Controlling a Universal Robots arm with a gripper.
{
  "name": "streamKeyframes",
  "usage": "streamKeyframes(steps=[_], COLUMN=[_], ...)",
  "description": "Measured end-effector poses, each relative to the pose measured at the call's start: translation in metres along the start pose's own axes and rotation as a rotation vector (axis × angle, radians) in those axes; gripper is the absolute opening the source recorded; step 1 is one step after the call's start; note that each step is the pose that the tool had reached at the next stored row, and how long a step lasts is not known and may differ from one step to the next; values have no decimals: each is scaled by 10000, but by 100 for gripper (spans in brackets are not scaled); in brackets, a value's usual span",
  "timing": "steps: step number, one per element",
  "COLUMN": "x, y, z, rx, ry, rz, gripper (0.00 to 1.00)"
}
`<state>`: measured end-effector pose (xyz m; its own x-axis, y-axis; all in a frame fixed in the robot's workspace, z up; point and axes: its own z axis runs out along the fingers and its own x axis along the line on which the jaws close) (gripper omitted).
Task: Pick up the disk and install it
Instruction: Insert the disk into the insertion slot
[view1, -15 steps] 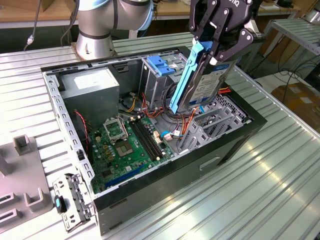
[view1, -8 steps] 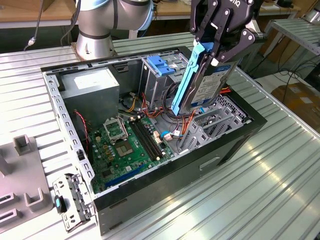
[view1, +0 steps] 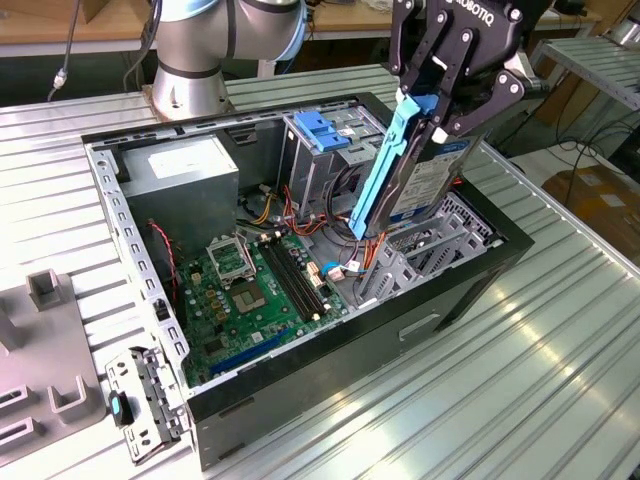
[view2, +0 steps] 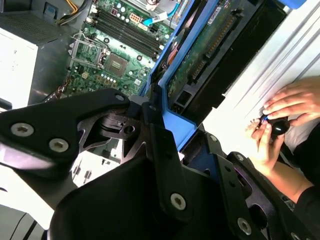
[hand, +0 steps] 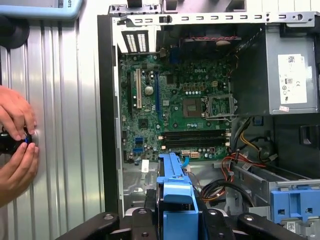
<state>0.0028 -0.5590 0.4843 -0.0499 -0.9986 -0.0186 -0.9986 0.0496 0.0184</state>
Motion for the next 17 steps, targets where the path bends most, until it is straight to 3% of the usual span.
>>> streamKeyframes(steps=[8, 13, 17], x=[-4, -11, -13], y=[-212, -359, -433], z=[31, 66, 89], rx=[2, 5, 5], ry=[44, 102, 116], rz=[1, 1, -55], gripper=[37, 37, 37])
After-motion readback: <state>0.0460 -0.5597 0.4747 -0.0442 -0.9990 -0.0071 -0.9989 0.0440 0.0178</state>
